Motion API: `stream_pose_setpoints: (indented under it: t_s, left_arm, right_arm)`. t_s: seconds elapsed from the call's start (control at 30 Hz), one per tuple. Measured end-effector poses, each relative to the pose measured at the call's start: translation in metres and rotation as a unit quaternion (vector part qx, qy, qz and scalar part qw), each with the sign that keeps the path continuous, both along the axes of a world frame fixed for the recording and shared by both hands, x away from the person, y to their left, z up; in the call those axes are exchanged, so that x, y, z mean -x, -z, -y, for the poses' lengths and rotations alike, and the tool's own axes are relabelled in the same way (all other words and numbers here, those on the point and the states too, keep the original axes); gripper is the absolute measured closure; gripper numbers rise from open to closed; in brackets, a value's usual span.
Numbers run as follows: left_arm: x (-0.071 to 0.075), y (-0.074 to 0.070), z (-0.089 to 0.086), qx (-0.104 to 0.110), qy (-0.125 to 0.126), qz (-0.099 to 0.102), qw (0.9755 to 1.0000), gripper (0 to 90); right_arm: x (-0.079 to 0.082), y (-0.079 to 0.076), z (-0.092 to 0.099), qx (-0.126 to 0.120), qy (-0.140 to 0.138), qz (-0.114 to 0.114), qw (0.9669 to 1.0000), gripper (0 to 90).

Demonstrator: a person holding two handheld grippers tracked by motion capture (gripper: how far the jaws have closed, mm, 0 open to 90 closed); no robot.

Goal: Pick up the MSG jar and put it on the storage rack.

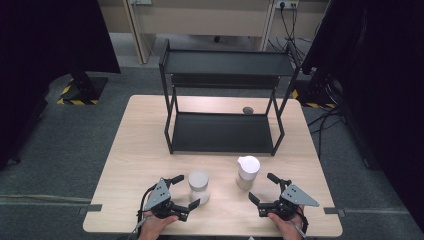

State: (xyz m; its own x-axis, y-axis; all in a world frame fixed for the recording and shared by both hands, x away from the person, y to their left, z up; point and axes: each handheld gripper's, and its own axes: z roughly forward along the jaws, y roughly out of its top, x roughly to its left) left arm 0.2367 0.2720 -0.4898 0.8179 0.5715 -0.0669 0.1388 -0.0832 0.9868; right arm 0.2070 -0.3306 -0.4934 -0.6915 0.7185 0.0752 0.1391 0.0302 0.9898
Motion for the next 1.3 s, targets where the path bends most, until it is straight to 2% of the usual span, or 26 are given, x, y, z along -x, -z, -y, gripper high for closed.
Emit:
stream_pose_setpoints:
  t_s: [1.3]
  left_arm:
    - [-0.0006,0.0012,-0.0003,0.008,0.001,0.000,1.0000,0.2]
  right_arm:
    - [0.0007,0.0019,0.0010,-0.007,0.000,0.003,1.0000,0.4]
